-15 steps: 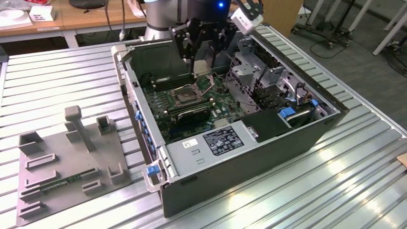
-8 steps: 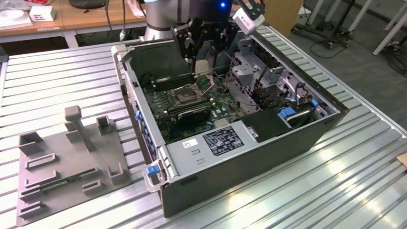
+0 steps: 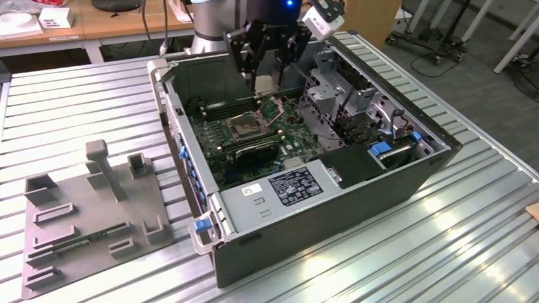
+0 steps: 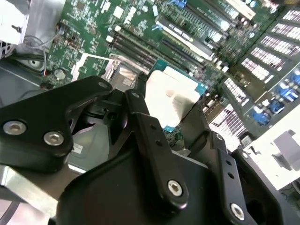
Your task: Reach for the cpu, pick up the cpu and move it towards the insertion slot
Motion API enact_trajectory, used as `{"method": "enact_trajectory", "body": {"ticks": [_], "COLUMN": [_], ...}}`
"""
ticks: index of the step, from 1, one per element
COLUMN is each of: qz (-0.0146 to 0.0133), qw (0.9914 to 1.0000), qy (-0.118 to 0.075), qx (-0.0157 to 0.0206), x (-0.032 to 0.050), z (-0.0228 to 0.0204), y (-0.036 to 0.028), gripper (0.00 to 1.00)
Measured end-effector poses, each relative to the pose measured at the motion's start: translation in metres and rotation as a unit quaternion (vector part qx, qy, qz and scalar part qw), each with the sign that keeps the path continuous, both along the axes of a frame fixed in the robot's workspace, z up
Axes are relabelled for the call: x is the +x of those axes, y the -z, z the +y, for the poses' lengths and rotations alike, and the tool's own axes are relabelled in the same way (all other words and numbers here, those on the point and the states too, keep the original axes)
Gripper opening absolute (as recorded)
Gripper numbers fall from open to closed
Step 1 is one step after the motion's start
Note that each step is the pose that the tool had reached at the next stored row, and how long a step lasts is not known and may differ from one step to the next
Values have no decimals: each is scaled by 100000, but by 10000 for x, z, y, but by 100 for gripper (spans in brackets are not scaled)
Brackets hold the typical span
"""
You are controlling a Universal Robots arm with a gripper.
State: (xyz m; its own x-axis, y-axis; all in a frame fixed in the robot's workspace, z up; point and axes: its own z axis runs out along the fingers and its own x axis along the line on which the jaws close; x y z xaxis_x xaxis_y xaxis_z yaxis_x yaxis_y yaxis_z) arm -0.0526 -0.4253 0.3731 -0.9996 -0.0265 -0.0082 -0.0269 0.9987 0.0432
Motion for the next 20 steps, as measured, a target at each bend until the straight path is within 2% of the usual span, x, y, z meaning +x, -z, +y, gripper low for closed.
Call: {"method": "enact_trajectory", "body": {"ticks": [4,10,14,20], "qz": [-4,-6,-5,1], "qw": [100000,100000,100000,100000], "qy": [0,-2,6,-2], "qx": [8,9,12,1], "x": [0,0,0,1], "z": [120,338,469,641], "y": [23,80,147,241], "gripper": [54,54,54,54]}}
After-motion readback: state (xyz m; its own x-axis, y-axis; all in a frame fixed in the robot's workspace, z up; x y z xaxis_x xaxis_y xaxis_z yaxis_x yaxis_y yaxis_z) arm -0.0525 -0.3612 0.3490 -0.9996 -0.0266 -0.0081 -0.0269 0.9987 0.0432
